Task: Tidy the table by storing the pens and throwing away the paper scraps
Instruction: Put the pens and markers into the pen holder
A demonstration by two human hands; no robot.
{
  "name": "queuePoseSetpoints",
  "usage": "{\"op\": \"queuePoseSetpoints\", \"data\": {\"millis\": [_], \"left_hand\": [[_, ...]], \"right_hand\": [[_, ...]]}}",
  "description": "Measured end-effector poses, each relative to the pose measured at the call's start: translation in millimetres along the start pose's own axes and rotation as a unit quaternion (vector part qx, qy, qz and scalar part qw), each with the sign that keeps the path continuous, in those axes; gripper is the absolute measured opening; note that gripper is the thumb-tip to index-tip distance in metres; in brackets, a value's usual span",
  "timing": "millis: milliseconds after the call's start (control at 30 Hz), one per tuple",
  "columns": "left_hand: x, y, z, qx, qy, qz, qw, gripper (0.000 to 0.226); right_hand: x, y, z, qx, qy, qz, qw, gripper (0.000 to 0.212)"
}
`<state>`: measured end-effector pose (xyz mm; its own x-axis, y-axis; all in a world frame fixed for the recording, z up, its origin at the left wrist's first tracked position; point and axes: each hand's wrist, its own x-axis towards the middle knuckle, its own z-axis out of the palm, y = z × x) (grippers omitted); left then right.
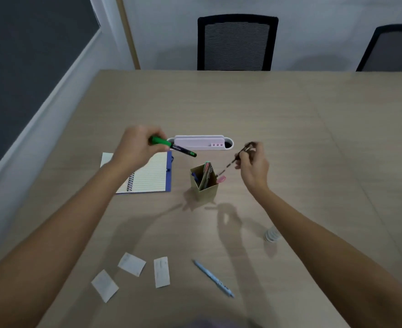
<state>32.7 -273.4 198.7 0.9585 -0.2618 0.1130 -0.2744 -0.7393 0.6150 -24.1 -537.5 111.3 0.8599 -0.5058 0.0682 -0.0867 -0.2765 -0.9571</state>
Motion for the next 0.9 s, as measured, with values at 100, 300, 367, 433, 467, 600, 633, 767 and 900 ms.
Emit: {"op": "queuePoseSetpoints", "data": {"millis": [100,300,367,433,467,600,633,767,900], "left_hand": [[35,3,21,0.066,-0.071,-0.003,0.995,0.021],[50,-7,93,0.136,-0.182,-0.016,0.974,0.025],[50,-14,108,0.13,-0.201,-0.024,0.971,0.026],[47,-24,120,0.122,-0.226,-0.027,0.966,0.028],[43,-28,124,0.113,-0.238,-0.027,0.964,0.03],[18,-32,131,0.008,-0.227,-0.037,0.973,0.044],[12,-35,134,-0.021,-0.214,-0.053,0.975,0.045],[-3,-54,148,-0.151,-0.216,-0.189,0.946,0.045],[-15,-51,155,-0.242,-0.236,-0.272,0.901,0.049]], "right_hand": [[7,5,21,-0.026,-0.032,0.012,0.999,0.008],[3,49,40,-0.186,-0.126,0.011,0.974,0.012],[2,59,38,-0.228,-0.15,0.004,0.962,0.019],[-5,63,33,-0.205,-0.141,0.007,0.969,0.029],[-11,64,29,-0.184,-0.117,0.003,0.976,0.034],[-63,76,19,-0.209,-0.114,-0.079,0.968,0.011],[-79,83,18,-0.229,-0.173,-0.086,0.954,0.005],[-139,106,27,-0.32,-0.432,-0.03,0.842,0.017],[-166,115,33,-0.423,-0.507,0.023,0.751,0.027]]}}
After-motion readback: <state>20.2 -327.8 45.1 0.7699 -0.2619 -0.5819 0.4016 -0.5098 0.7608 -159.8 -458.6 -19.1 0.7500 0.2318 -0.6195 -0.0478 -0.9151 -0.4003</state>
